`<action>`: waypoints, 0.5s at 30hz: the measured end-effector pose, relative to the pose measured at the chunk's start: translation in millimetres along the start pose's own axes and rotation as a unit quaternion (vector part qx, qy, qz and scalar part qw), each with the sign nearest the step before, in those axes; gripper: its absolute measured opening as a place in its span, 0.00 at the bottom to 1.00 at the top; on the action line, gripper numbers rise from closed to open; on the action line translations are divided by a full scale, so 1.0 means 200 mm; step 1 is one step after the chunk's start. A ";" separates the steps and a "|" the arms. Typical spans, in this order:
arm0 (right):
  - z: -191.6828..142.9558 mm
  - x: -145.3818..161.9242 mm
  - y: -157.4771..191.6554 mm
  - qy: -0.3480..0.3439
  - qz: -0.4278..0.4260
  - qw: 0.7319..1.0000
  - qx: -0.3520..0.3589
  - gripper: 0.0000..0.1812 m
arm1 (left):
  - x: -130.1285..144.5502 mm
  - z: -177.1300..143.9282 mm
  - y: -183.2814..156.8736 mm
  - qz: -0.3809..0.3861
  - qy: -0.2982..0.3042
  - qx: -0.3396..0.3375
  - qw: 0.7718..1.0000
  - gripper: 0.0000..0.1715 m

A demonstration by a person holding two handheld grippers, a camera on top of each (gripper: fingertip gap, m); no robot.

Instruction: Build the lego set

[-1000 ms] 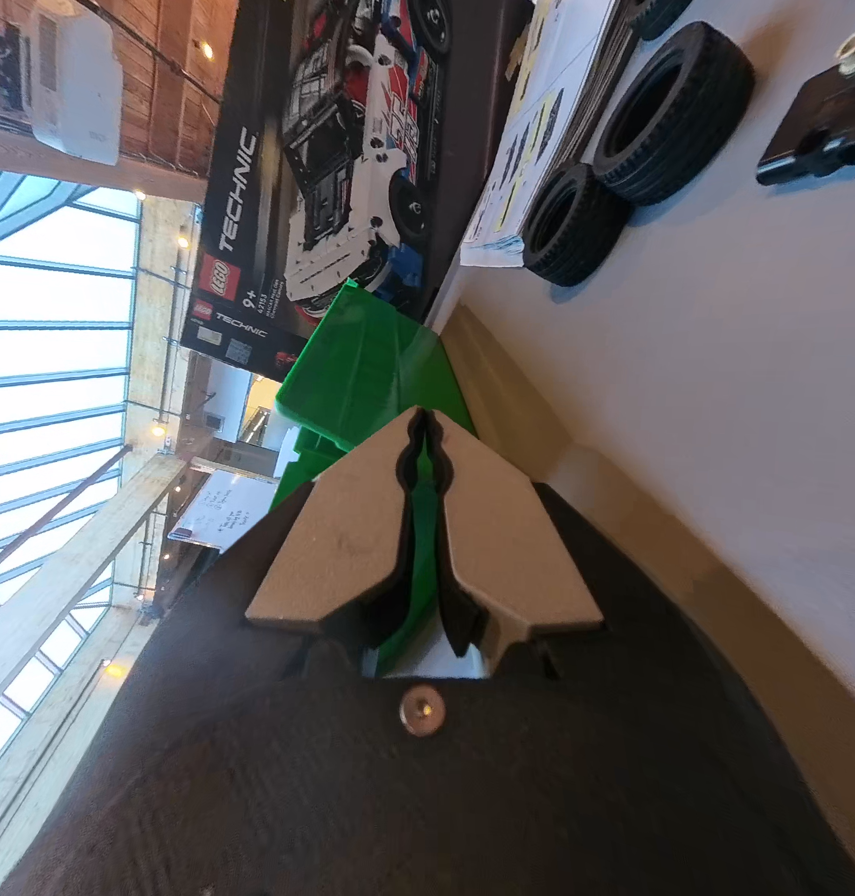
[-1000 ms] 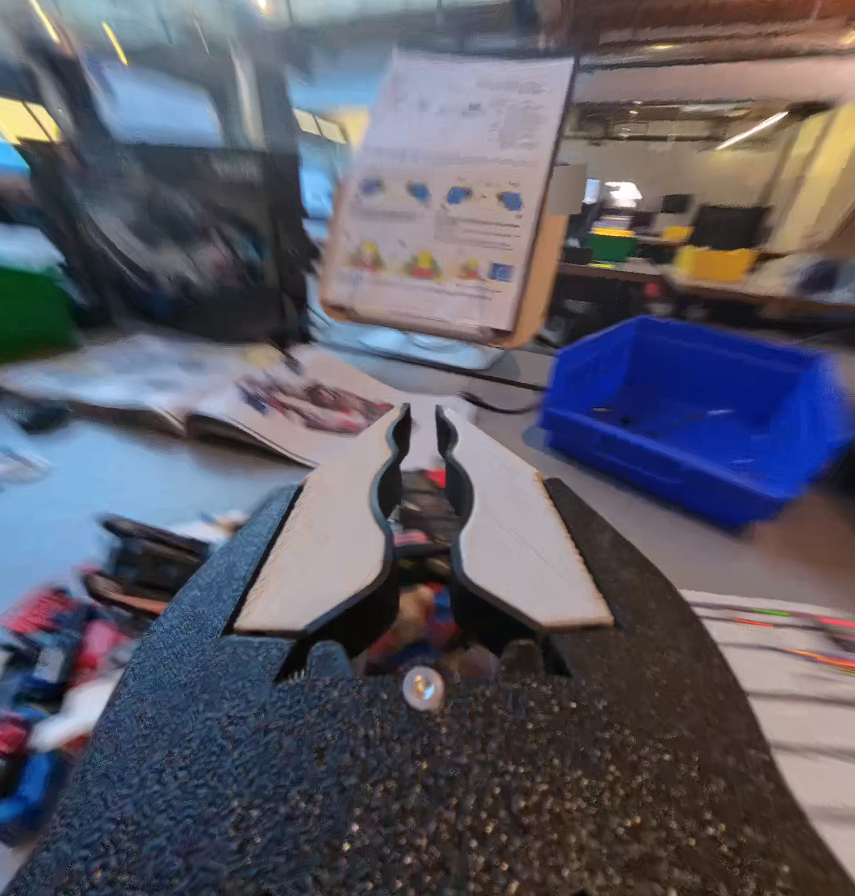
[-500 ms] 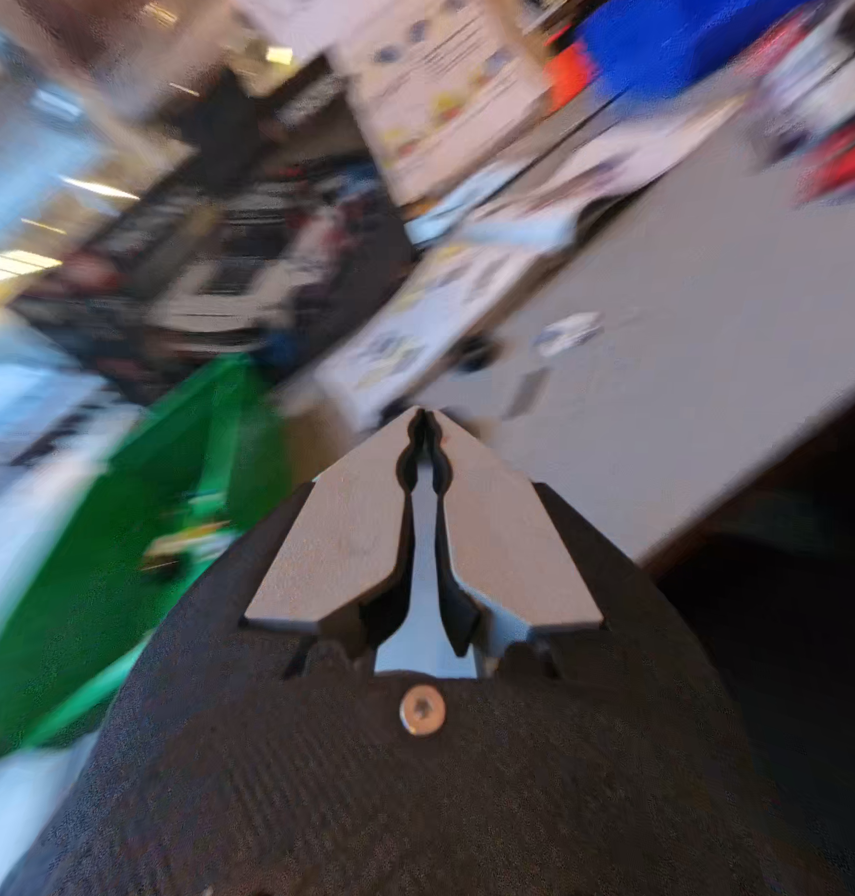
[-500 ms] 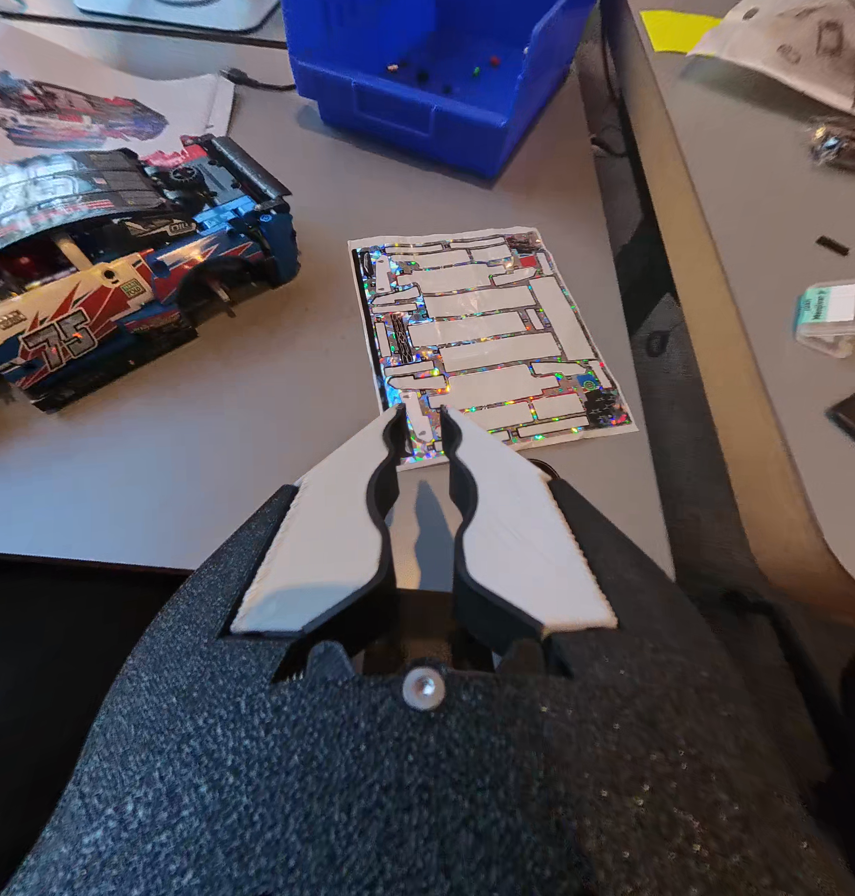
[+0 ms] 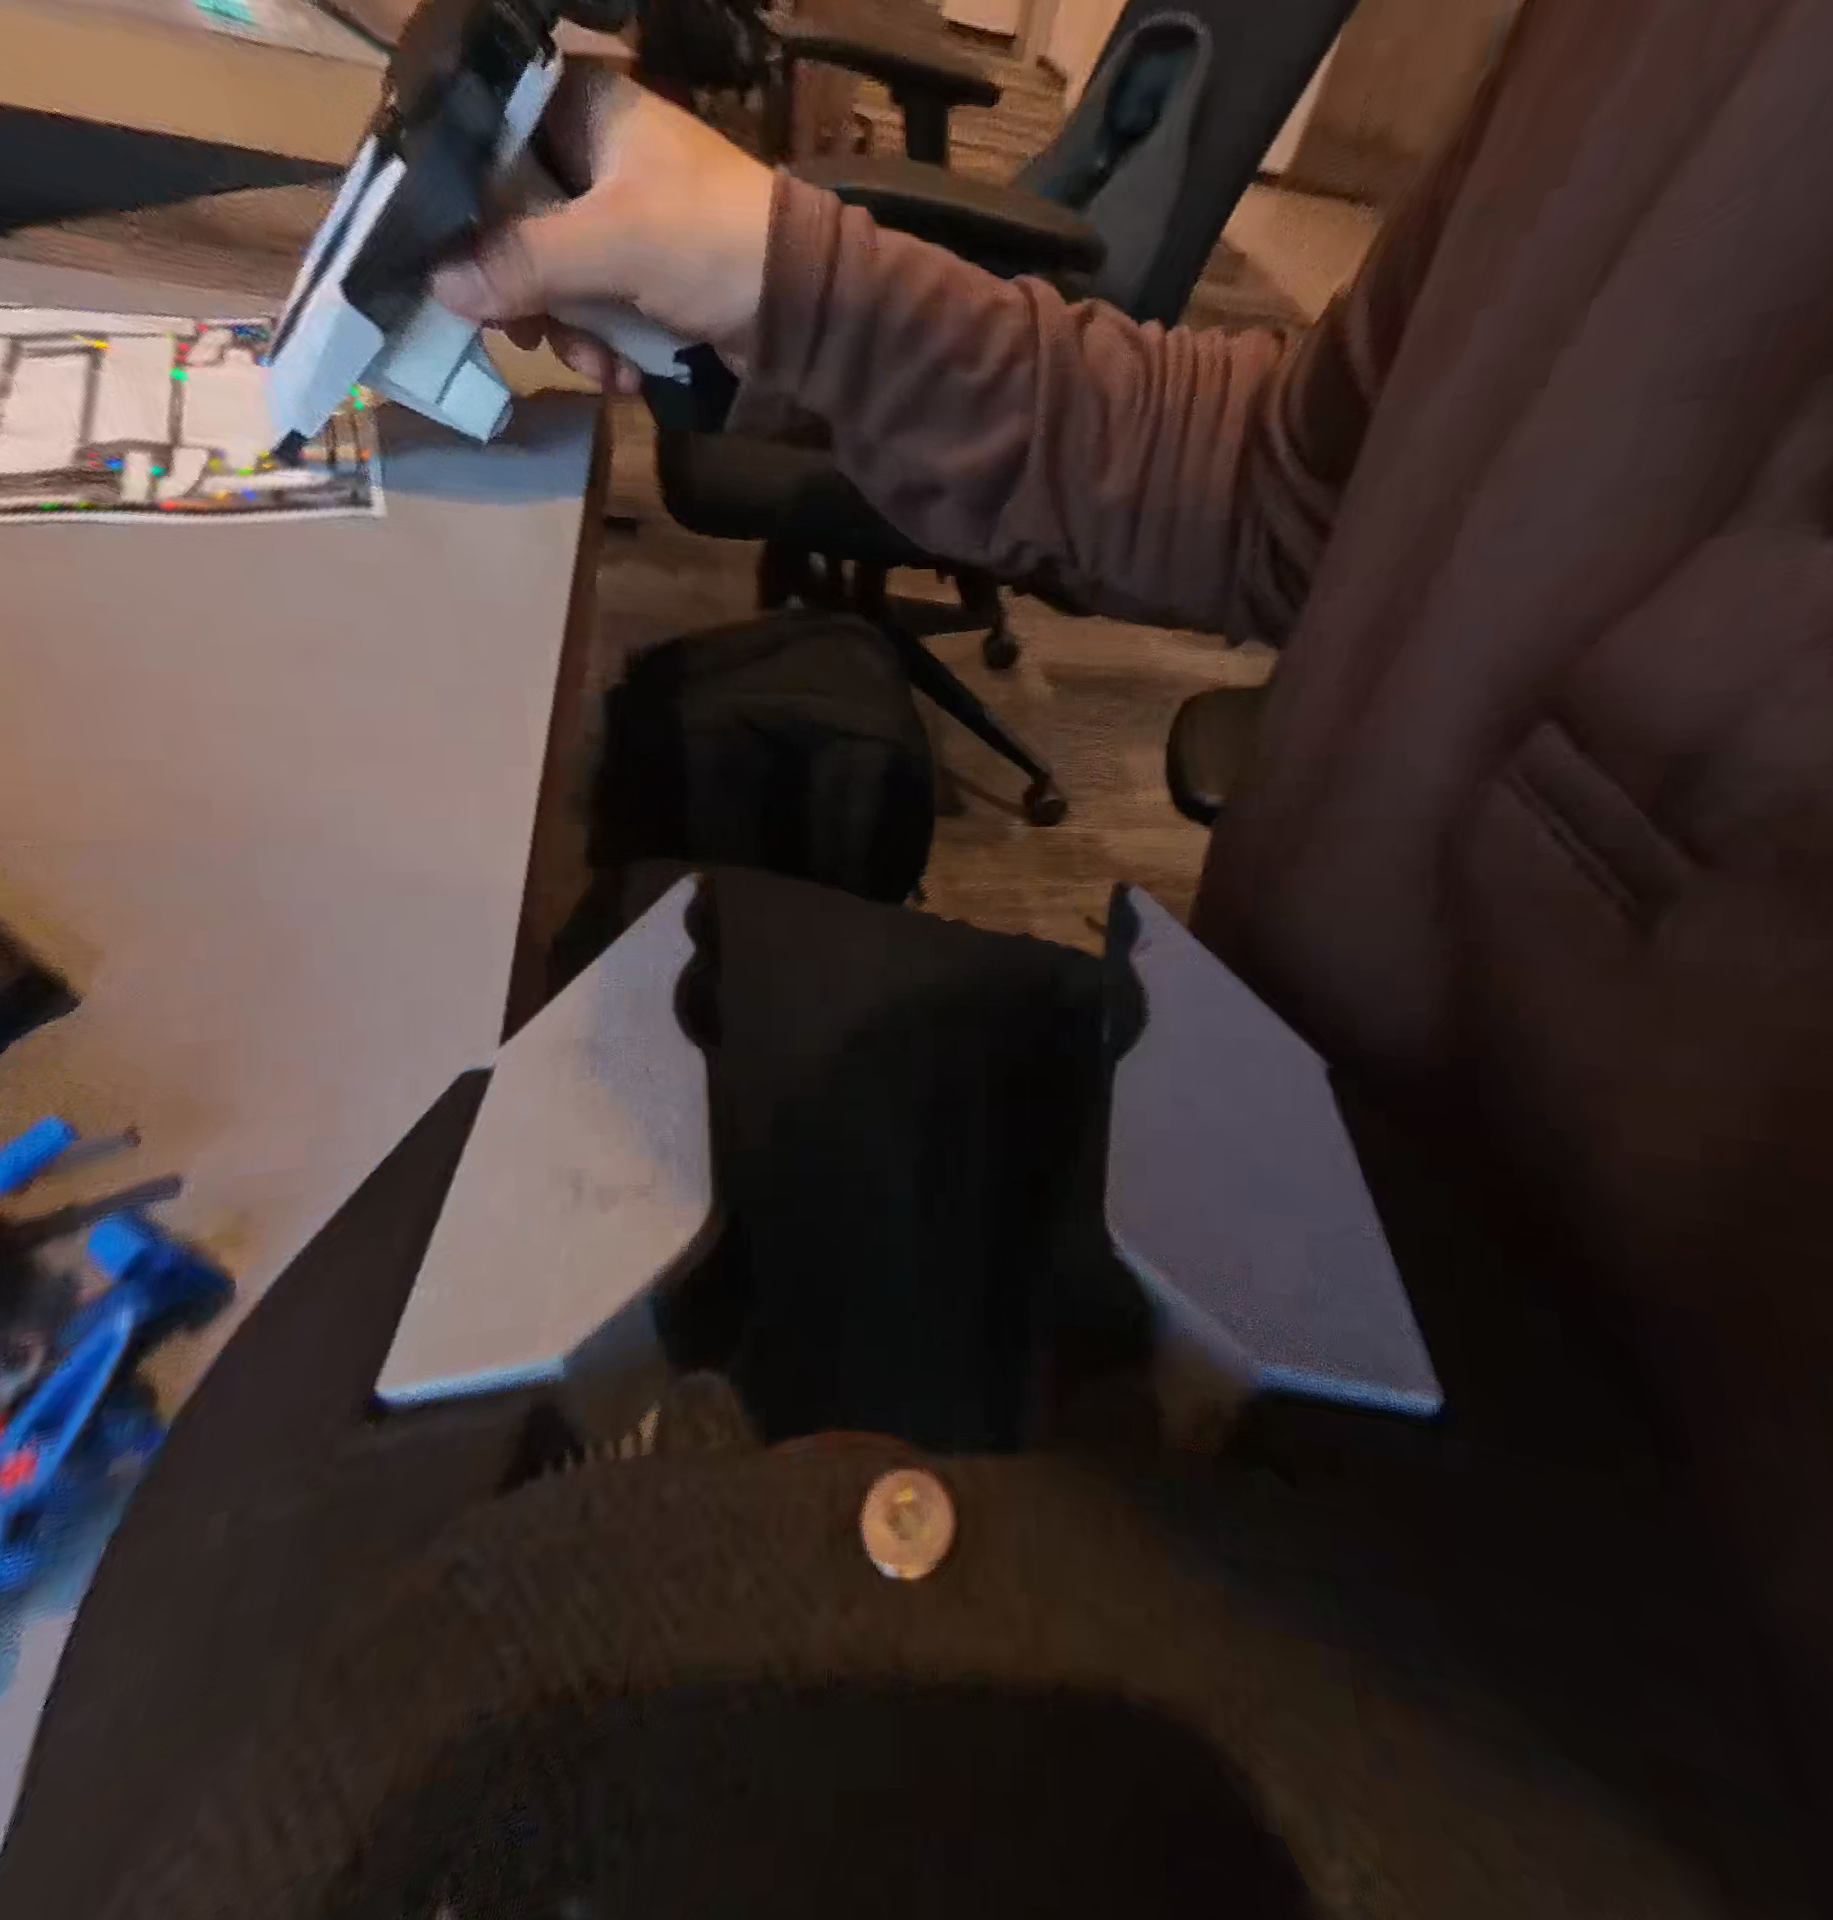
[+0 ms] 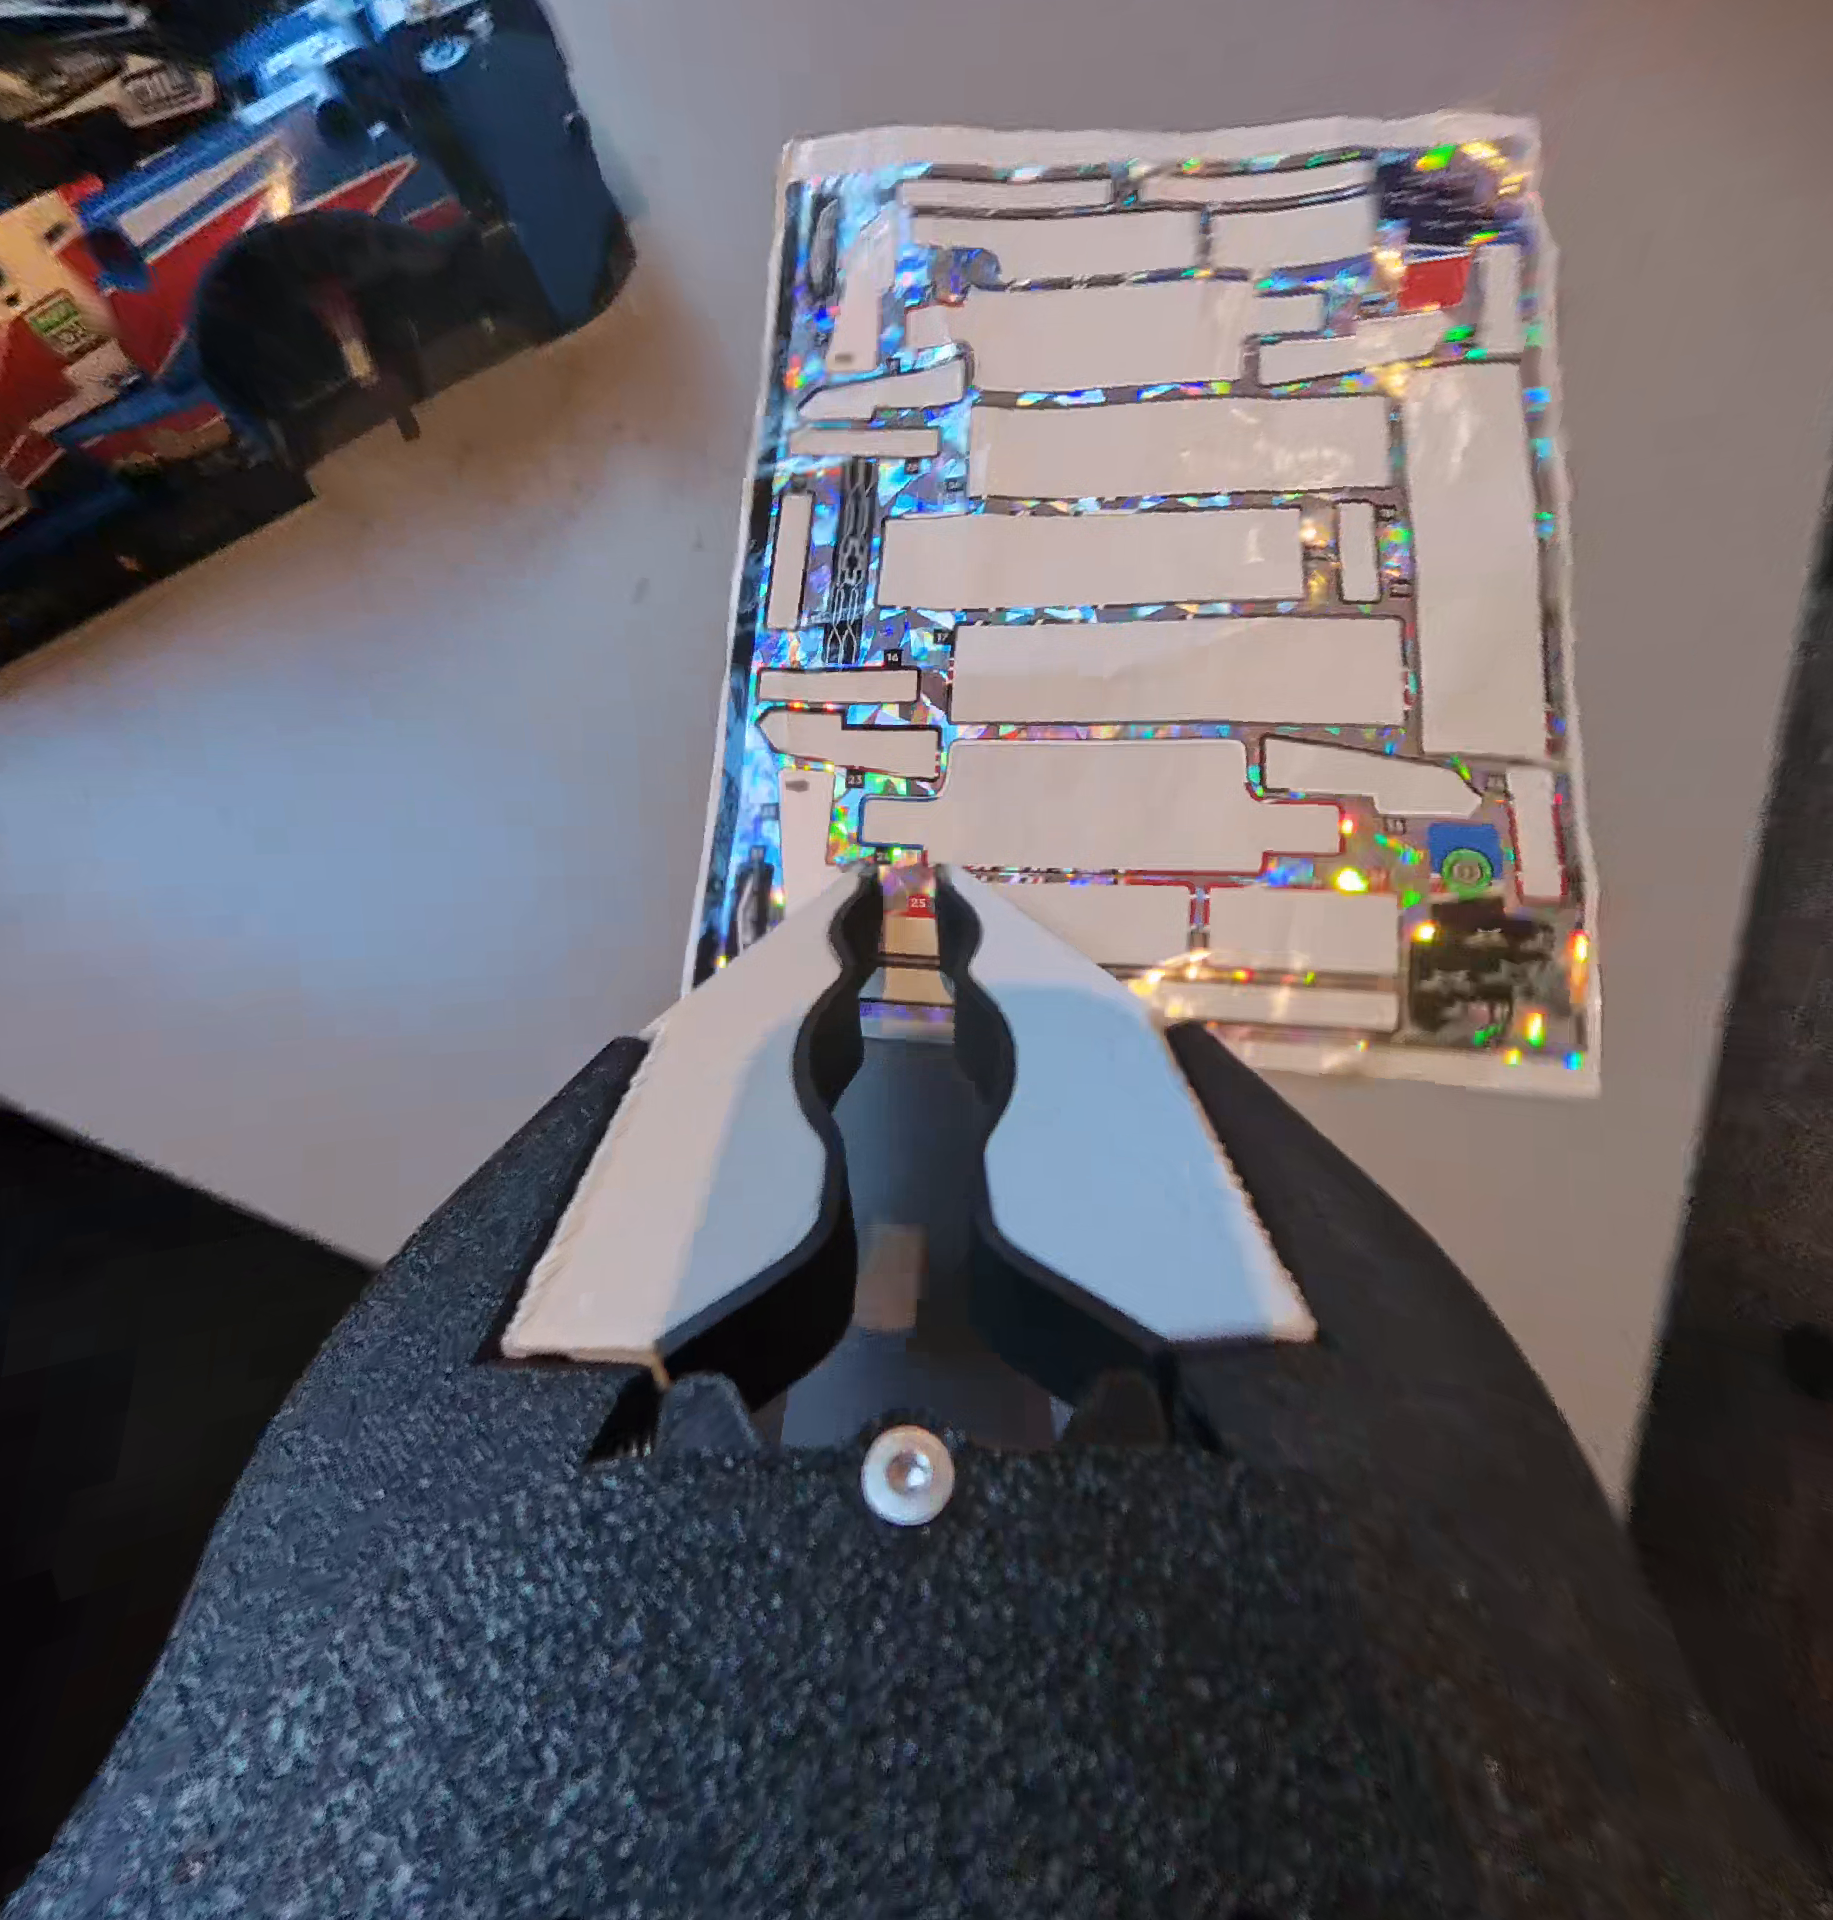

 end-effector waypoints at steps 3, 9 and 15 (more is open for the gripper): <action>-0.01 -0.01 0.11 0.007 0.006 0.999 -0.052 0.04 | -0.09 0.05 0.07 -0.022 -0.031 0.017 0.999 0.44; -0.07 -0.04 0.28 -0.008 -0.013 0.999 -0.045 0.08 | -0.07 0.09 0.05 -0.004 -0.067 0.001 0.998 0.43; -0.27 -0.09 0.25 -0.149 0.020 0.988 0.033 0.09 | -0.02 0.14 -0.06 0.024 -0.072 -0.059 0.995 0.43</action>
Point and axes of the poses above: each gripper's, where its closed fingertips meet, z out along the fingers, x out of its underside, y = z × x across the jaws, the point moved 7 cm from there along -z, back along the fingers, and after that the axes turned 15 degrees about -z, right-handed, at the moved point
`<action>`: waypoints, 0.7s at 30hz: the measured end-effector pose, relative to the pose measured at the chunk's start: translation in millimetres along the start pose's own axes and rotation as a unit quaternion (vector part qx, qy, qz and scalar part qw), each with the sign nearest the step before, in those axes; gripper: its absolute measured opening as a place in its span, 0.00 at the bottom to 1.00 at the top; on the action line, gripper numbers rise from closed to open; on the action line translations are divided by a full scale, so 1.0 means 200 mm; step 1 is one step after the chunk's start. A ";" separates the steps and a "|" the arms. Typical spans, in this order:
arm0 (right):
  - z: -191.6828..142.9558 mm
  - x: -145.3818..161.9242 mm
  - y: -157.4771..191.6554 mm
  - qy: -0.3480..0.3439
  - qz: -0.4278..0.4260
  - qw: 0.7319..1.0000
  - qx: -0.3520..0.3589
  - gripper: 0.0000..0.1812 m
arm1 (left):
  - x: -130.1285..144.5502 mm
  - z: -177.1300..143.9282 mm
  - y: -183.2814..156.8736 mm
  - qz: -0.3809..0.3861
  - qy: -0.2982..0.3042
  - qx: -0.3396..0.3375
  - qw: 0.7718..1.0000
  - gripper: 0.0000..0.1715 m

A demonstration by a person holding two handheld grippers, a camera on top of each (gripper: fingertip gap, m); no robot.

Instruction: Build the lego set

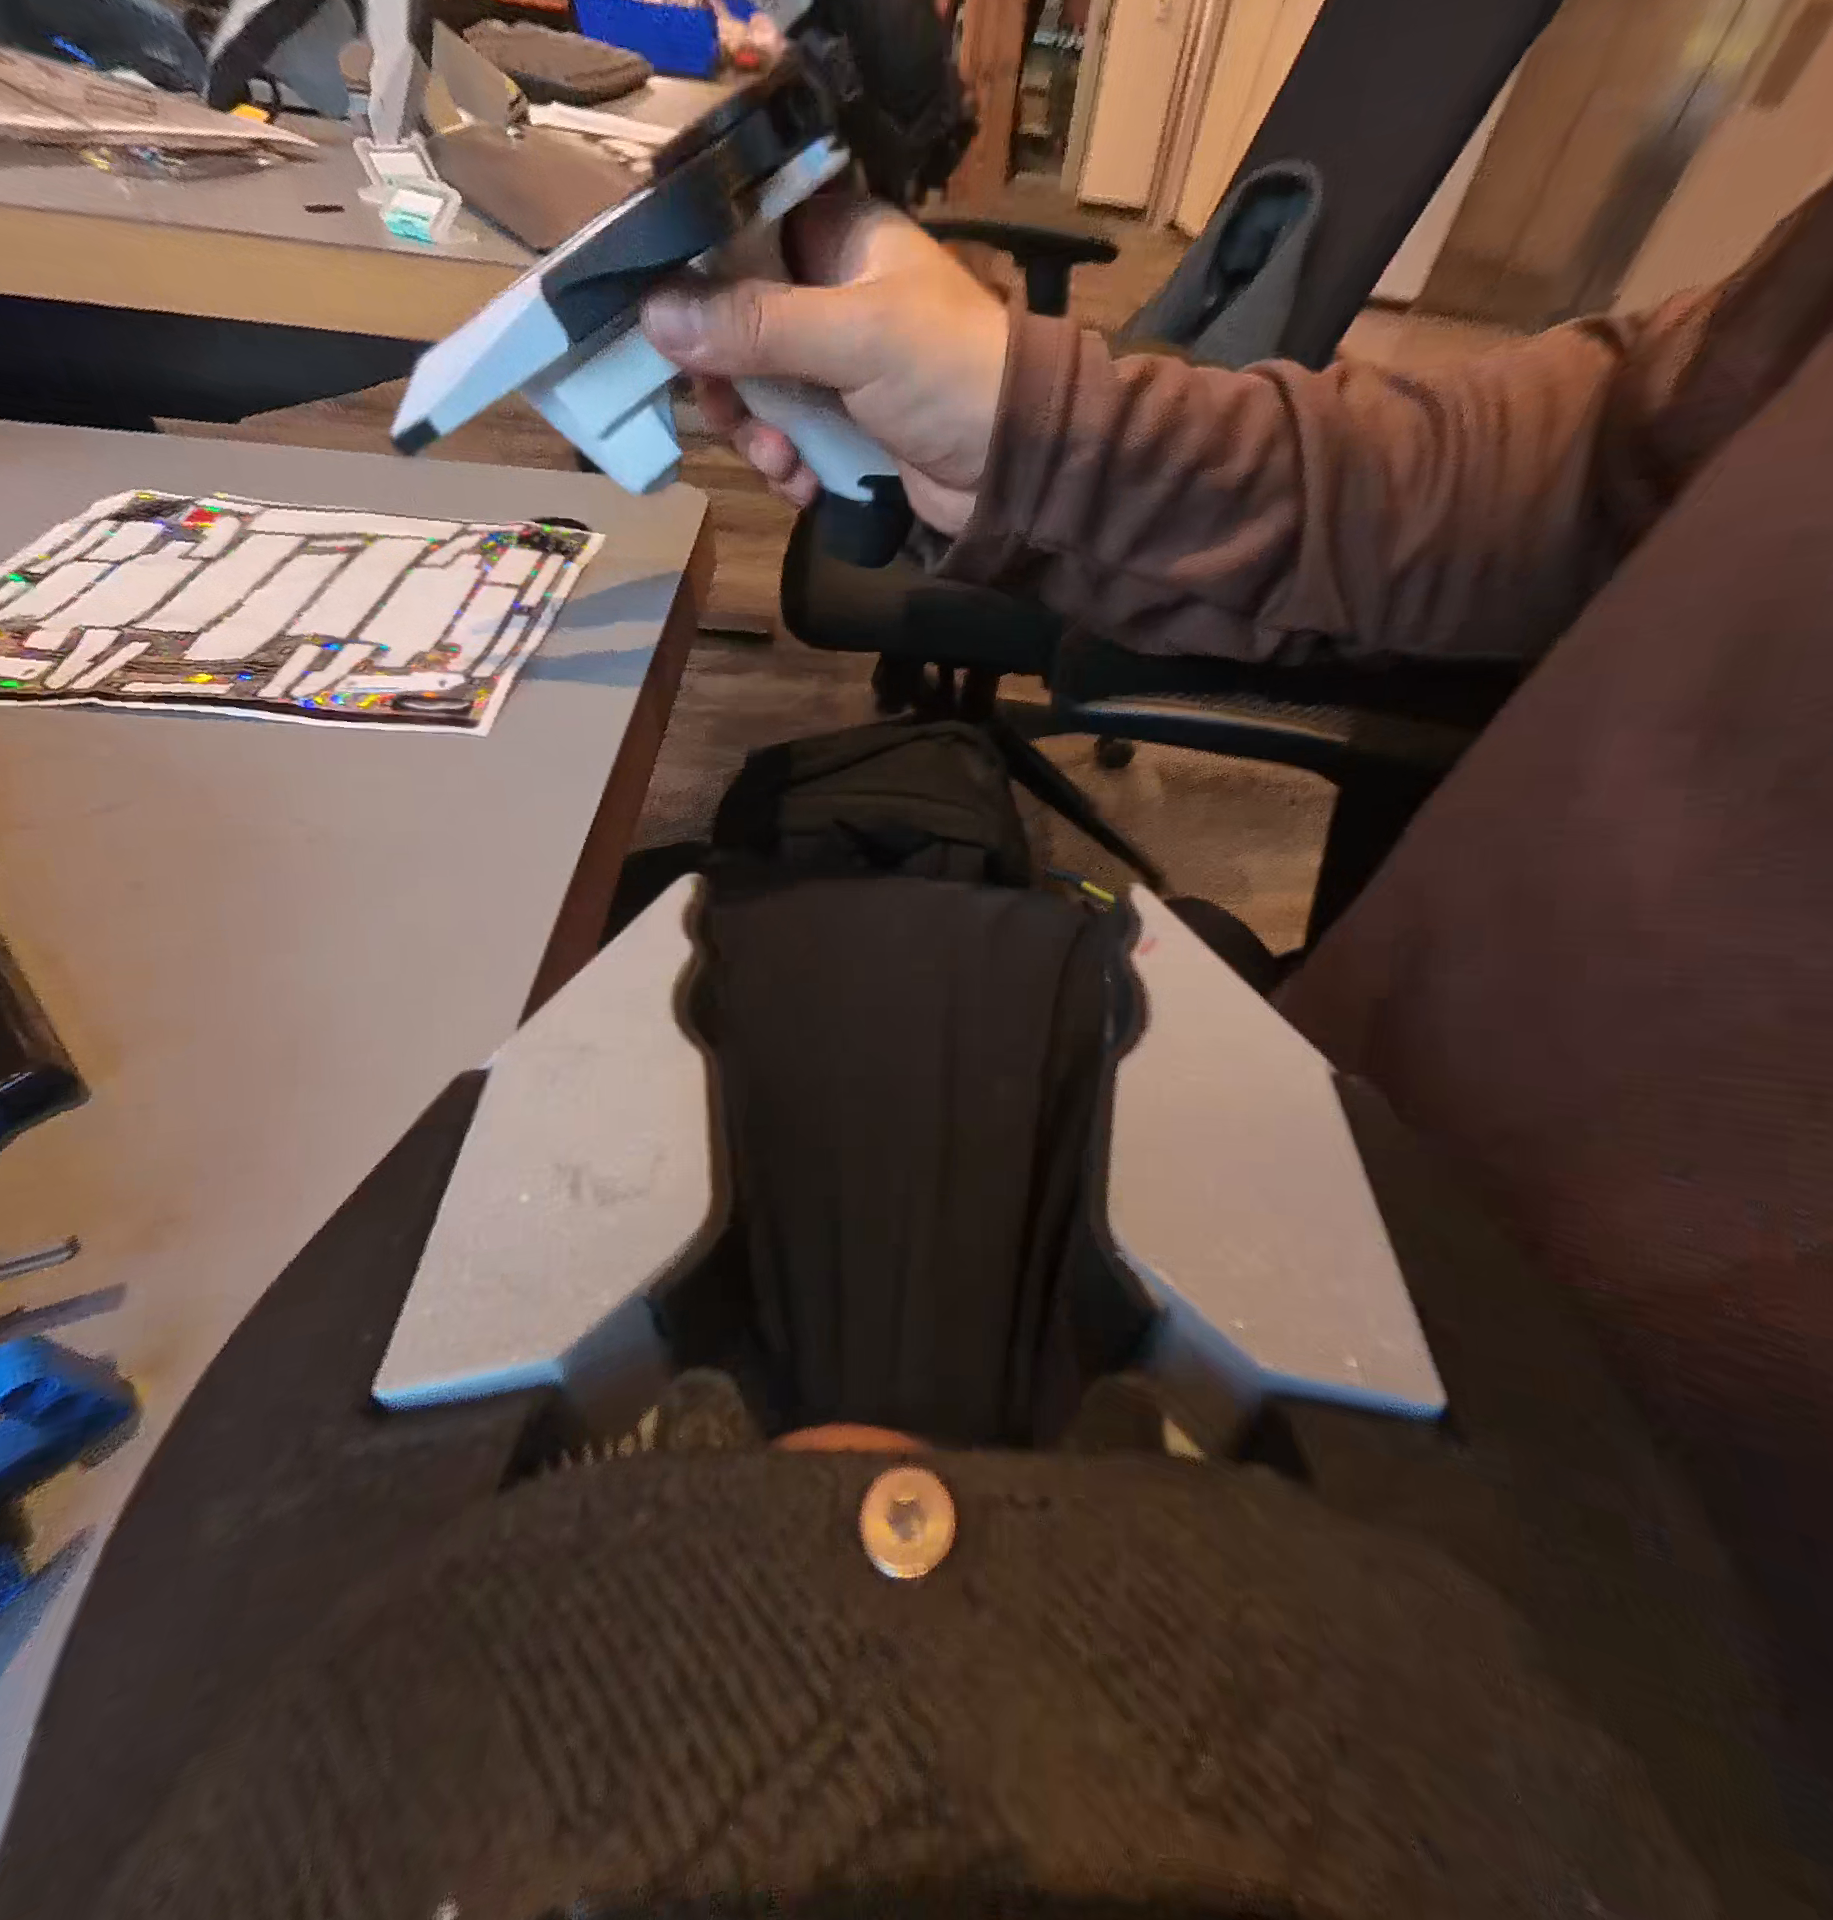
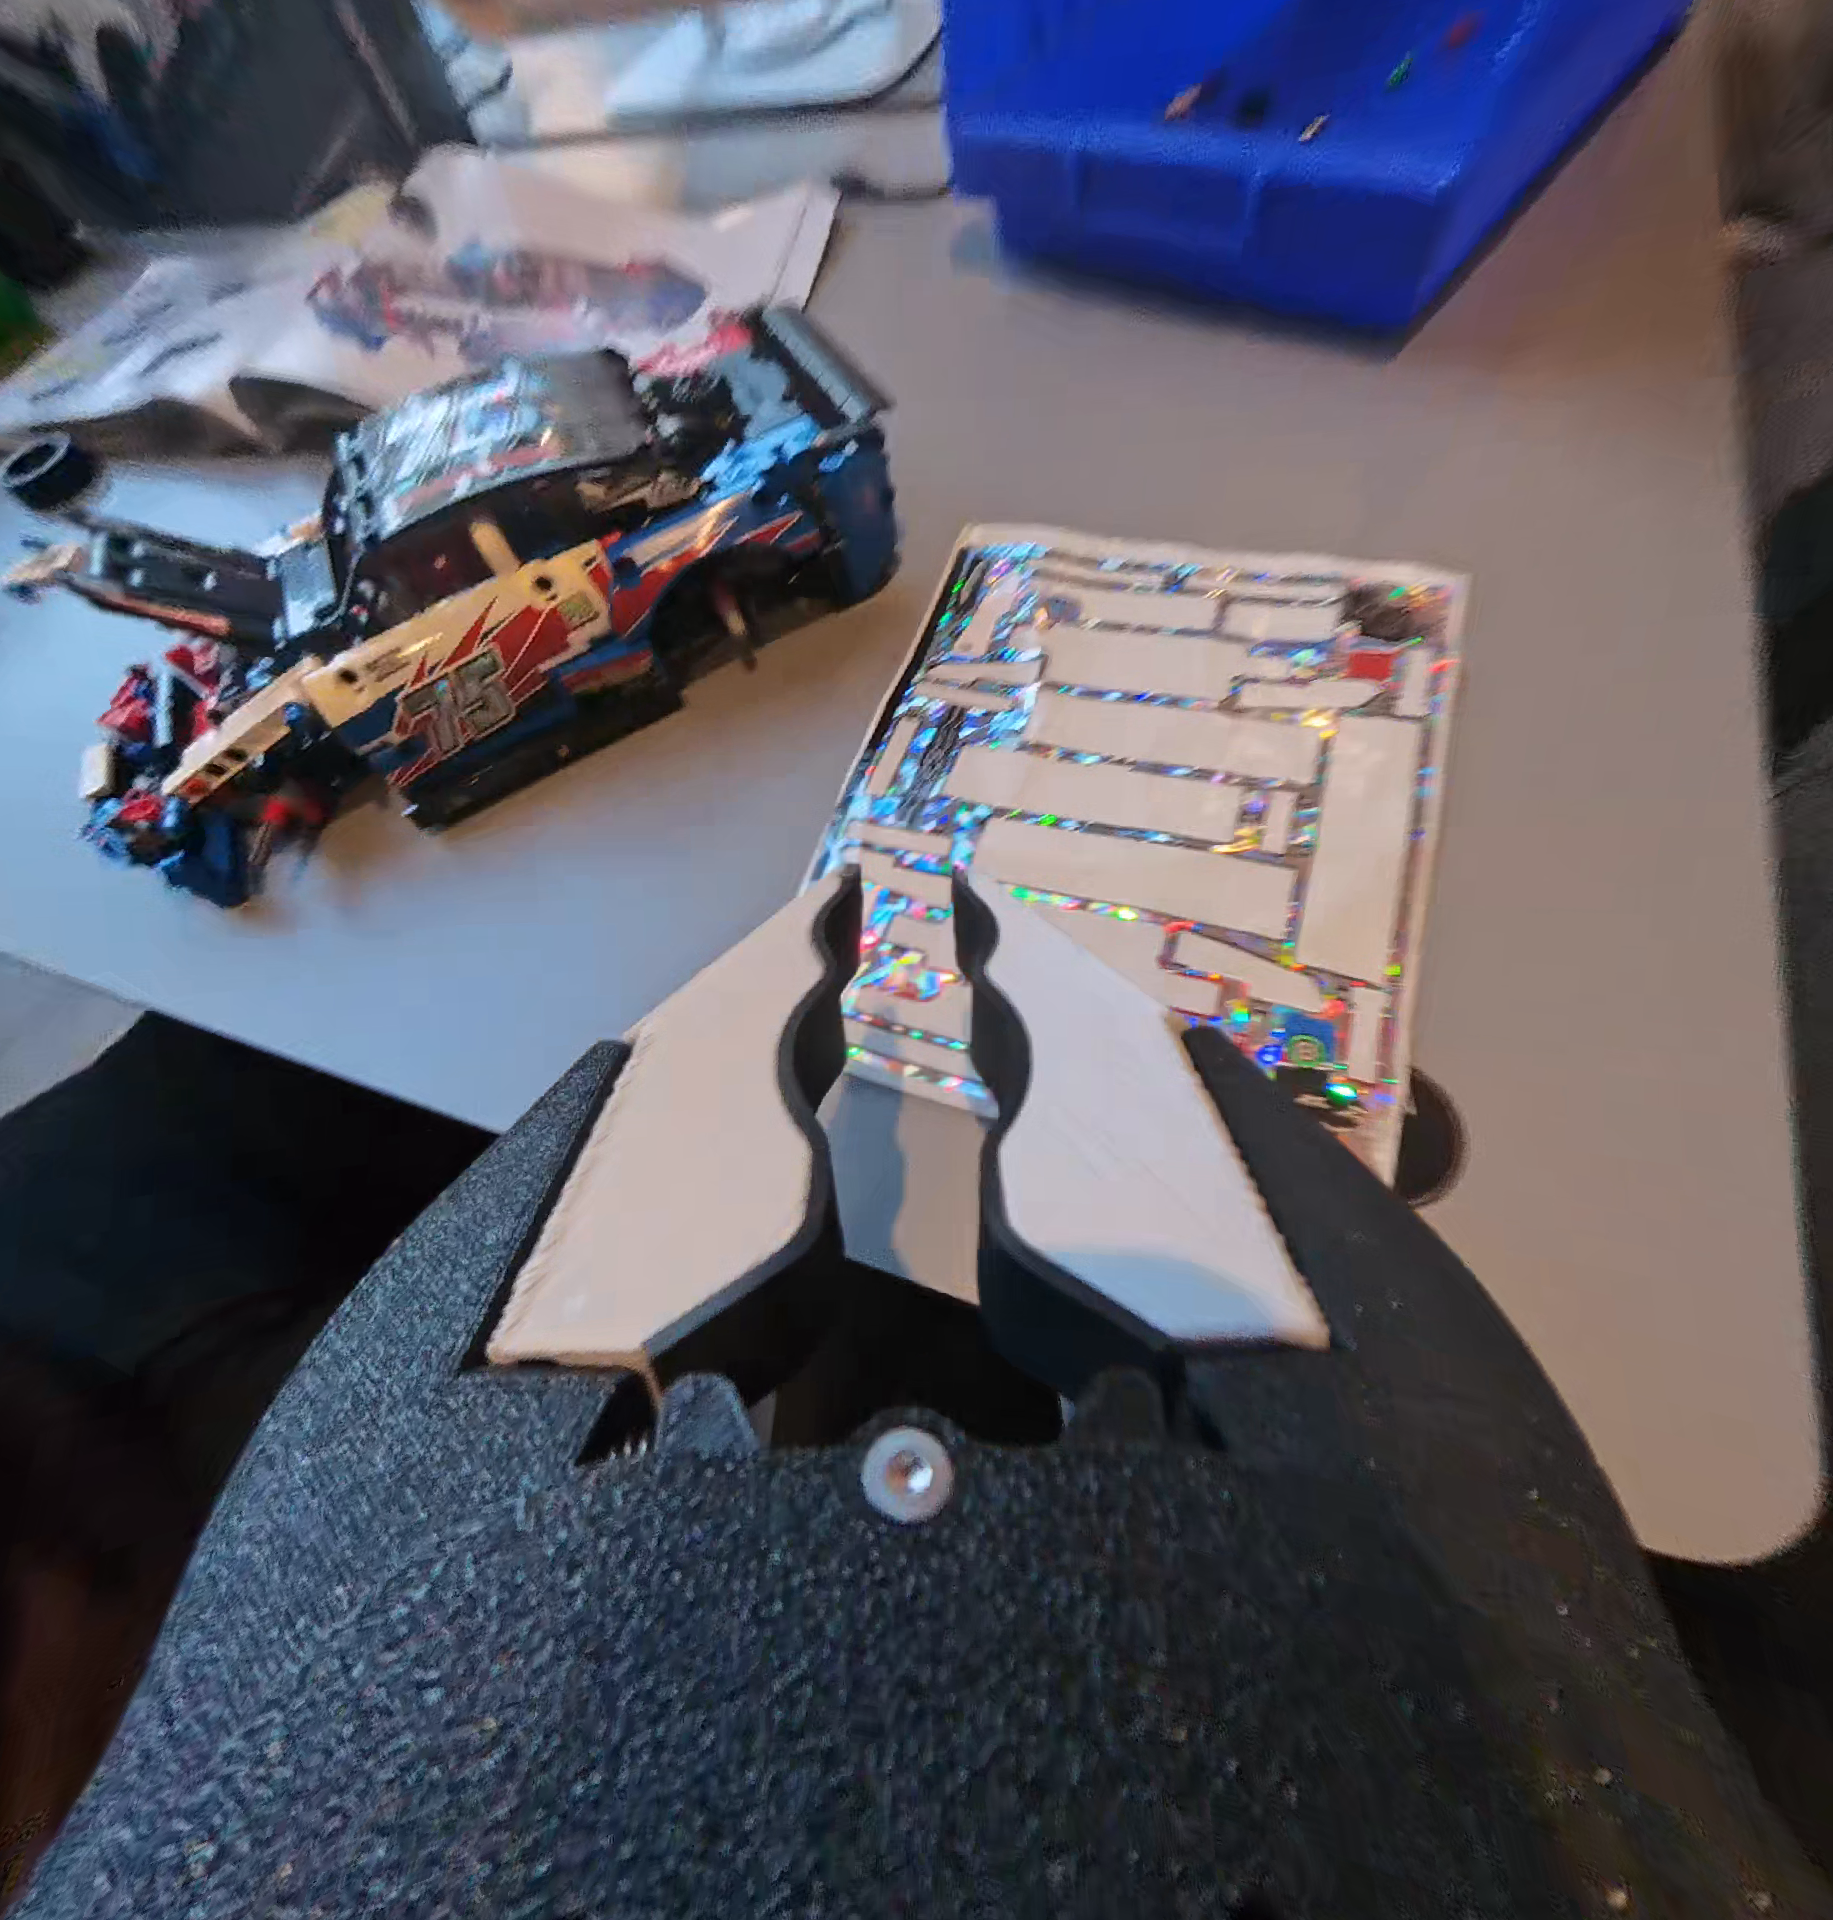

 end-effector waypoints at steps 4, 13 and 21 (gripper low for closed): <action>-0.05 0.02 -0.01 -0.058 -0.005 0.997 0.050 0.11 | 0.12 0.03 -0.01 0.033 0.025 -0.043 0.998 0.41; 0.03 -0.02 0.00 -0.040 -0.064 0.996 0.039 0.13 | 0.04 0.17 0.13 -0.047 0.055 -0.174 0.982 0.32; -0.01 -0.04 -0.07 -0.069 -0.040 0.996 0.032 0.11 | -0.33 0.27 0.40 -0.059 0.072 -0.247 0.964 0.19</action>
Point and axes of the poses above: each gripper's, where its closed fingertips meet, z out along the fingers, x out of its underside, y = z × x across the jaws, the point moved 7 cm from there along -z, back along the fingers, and after that the axes turned 15 degrees about -z, right-handed, at the moved point
